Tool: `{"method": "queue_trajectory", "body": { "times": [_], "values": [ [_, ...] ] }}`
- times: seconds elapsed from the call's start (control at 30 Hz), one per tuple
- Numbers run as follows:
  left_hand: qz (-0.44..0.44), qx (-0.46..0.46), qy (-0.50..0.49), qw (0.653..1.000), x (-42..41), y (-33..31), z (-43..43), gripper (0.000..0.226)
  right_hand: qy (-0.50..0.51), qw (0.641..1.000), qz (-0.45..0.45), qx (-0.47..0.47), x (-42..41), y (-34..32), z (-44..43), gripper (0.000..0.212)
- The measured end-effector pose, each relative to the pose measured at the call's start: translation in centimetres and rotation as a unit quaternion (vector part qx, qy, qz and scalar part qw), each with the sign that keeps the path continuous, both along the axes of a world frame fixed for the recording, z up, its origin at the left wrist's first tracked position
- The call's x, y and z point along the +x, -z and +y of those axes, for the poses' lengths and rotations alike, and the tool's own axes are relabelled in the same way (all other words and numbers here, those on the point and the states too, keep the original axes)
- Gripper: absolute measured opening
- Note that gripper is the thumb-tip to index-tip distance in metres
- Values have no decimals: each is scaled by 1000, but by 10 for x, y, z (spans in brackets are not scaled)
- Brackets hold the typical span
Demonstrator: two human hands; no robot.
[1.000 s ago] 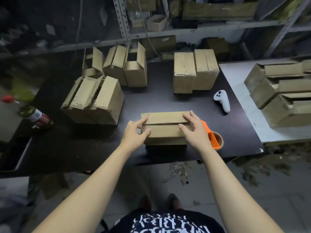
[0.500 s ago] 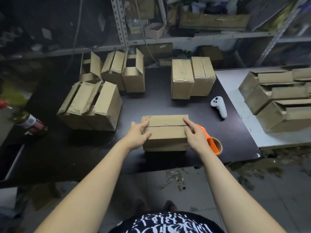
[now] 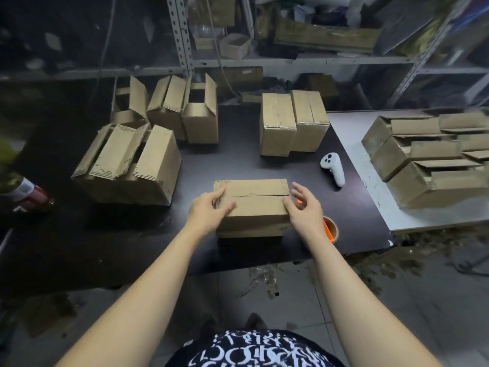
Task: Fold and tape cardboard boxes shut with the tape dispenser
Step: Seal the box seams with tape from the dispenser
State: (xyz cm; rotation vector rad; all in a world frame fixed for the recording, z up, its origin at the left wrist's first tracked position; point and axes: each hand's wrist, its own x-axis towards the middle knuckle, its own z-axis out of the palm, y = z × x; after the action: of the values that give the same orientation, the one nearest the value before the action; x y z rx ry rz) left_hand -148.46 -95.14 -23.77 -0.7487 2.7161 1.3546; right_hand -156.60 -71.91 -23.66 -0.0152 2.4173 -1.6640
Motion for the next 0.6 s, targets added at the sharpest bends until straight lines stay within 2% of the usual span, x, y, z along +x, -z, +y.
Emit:
{"method": "queue_trajectory", "body": {
  "times": [0.1,0.17,0.27,0.4,0.5,0.6],
  "values": [
    [1,17,-6,1000,0,8,2,64,134,985,22,109,3,2,12,21],
    [6,25,-5,1000,0,8,1,64,181,964,25,193,7,8,23,19],
    [14,36,-13,999,0,10,0,64,118,949,-29,291,12,24,31,13],
    [21,62,-22,998,2,11,-1,64,59,915,-62,395,13,36,29,30],
    [31,73,-25,997,5,9,0,63,59,902,-66,423,9,40,28,30],
    [40,47,-20,998,5,7,-1,61,90,922,-72,370,-2,40,31,35]
  ]
}}
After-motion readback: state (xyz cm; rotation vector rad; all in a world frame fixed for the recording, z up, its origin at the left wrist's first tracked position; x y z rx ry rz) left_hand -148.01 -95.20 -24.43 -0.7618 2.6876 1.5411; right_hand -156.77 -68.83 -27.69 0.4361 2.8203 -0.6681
